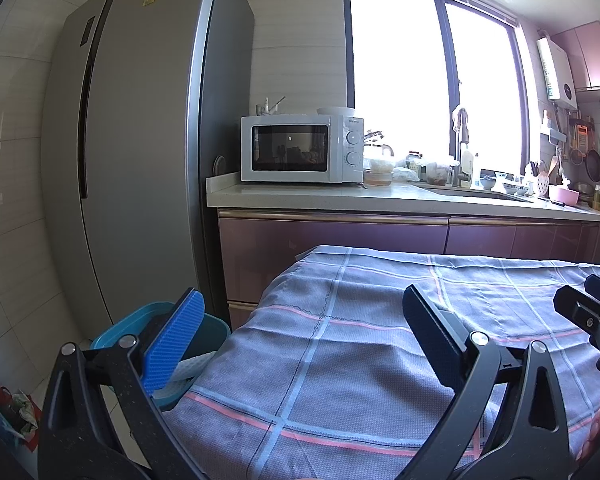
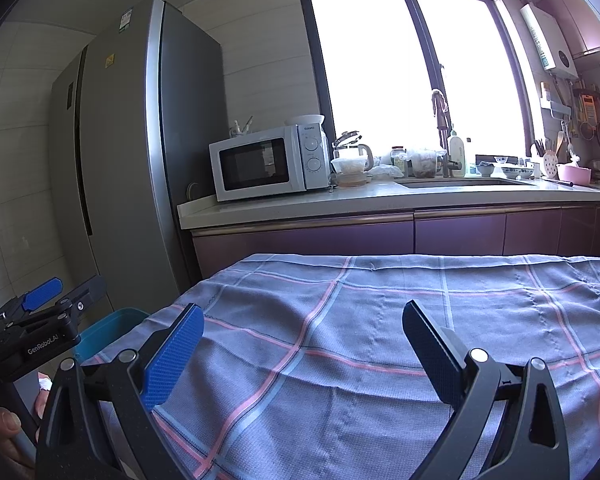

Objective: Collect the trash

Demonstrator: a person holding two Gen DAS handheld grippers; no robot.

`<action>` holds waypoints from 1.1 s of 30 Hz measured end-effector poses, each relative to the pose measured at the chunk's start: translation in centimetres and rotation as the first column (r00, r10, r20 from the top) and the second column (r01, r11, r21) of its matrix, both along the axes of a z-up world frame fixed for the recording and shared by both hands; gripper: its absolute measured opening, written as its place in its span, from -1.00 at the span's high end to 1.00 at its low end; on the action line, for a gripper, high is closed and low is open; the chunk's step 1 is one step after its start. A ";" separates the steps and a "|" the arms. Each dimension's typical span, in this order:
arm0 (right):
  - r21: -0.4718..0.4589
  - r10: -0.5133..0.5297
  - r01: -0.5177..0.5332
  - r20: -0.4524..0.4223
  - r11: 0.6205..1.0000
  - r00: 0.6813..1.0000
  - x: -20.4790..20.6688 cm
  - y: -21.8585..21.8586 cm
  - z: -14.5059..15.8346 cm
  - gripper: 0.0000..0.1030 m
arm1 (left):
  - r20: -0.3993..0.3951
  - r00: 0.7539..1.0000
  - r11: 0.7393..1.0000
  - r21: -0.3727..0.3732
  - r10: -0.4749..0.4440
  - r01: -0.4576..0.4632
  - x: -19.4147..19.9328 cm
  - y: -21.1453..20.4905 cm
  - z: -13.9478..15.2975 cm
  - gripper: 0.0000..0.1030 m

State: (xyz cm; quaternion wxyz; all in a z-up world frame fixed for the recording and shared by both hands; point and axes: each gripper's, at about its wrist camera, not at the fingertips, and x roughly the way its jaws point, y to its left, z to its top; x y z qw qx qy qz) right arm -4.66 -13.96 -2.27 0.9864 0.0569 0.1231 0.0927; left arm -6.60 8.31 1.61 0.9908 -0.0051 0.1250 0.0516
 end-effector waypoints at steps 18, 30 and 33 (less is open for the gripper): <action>0.007 -0.001 0.001 -0.004 1.000 1.000 0.1 -0.4 -0.2 -0.87 | -0.009 1.000 1.000 -0.001 0.000 0.000 0.3 -0.2 -0.3 -0.89; 0.020 -0.049 0.049 -0.007 0.999 0.999 0.2 -2.9 0.0 -0.87 | -0.072 0.996 0.998 -0.022 -0.055 0.053 1.9 -1.3 -0.8 -0.89; 0.023 -0.074 0.075 -0.012 0.997 0.997 0.1 -4.2 0.1 -0.87 | -0.099 0.993 0.997 -0.040 -0.070 0.066 2.9 -1.8 -1.0 -0.89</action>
